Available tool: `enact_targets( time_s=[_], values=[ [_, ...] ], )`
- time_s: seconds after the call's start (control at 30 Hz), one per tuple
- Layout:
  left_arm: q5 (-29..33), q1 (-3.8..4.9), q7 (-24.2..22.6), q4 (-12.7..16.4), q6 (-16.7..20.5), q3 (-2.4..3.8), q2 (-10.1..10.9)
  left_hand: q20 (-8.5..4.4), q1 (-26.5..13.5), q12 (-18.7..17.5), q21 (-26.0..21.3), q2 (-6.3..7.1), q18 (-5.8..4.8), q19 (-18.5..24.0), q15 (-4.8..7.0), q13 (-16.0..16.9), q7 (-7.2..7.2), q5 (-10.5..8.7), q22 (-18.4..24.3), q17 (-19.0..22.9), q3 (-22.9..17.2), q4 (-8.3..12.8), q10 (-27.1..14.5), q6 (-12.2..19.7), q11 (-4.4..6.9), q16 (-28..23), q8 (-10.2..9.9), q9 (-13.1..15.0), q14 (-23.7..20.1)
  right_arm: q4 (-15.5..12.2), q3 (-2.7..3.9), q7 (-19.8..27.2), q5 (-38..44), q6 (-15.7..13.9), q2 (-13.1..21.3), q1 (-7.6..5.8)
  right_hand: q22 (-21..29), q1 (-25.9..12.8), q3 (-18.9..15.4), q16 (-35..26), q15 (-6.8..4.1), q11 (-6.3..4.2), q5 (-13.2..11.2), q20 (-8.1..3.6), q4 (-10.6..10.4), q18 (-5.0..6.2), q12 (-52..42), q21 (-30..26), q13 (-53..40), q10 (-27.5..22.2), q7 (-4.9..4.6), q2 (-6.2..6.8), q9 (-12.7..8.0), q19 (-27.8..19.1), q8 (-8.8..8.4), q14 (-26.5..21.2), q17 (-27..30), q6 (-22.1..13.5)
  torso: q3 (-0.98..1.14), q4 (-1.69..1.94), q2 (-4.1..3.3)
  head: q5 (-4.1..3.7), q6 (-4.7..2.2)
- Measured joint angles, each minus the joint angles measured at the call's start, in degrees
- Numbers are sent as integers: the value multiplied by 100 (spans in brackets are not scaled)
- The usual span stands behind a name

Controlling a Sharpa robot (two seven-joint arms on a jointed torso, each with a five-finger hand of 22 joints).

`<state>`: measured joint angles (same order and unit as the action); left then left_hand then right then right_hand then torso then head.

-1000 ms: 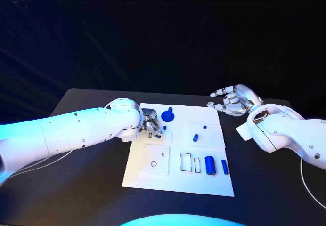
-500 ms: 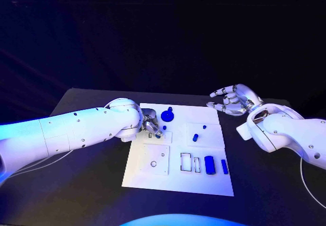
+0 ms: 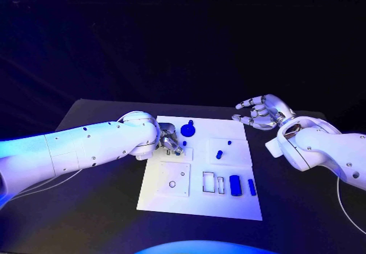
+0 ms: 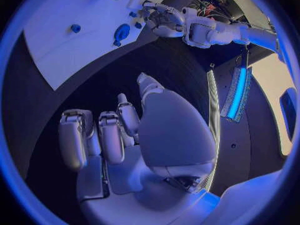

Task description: Assemble the parts on the task board

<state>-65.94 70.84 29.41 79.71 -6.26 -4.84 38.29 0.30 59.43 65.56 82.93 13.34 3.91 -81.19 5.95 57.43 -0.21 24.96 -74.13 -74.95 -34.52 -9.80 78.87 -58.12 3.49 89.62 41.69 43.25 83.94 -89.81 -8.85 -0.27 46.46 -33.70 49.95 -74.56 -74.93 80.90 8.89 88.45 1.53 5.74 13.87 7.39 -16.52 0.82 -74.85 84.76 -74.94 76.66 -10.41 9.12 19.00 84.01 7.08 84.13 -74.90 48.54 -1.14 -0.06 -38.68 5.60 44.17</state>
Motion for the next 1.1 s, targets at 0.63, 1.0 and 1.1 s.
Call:
enact_targets(
  time_s=[0.63,1.0,1.1],
  values=[
    [11,-14,3,-54,4,-10,-16,0,3,0,0,-2,0,0,-1,37,-21,-469,-6,1,792,-541,-1,-58,-1,0,-87,7,0,2,0,9,-2,-3,4,0,1,0,32,0,-21,0,0,0,0,0,0,0,1,0,0,0,0,0,0,-21,-4,0,1,-4,-1,-6,-15],
    [16,-20,3,-19,18,9,50,0,-5,0,0,-70,0,0,-1,42,0,-735,-5,2,1064,-703,-1,-78,-1,0,-115,11,0,6,0,18,-6,-7,7,0,2,-23,31,0,-21,0,0,0,0,0,0,-23,2,0,0,23,-5,0,0,-21,-4,0,1,-1,2,-21,-34],
    [20,-22,3,1,25,21,68,0,-36,0,0,-101,0,0,-2,42,0,-798,1,2,1113,-701,-1,-78,-1,0,-136,11,0,7,0,20,-7,-8,8,0,2,-23,31,0,-21,0,0,0,0,0,0,-23,2,0,0,23,-5,0,0,-21,-4,0,1,-1,2,-22,-34]
  ],
)
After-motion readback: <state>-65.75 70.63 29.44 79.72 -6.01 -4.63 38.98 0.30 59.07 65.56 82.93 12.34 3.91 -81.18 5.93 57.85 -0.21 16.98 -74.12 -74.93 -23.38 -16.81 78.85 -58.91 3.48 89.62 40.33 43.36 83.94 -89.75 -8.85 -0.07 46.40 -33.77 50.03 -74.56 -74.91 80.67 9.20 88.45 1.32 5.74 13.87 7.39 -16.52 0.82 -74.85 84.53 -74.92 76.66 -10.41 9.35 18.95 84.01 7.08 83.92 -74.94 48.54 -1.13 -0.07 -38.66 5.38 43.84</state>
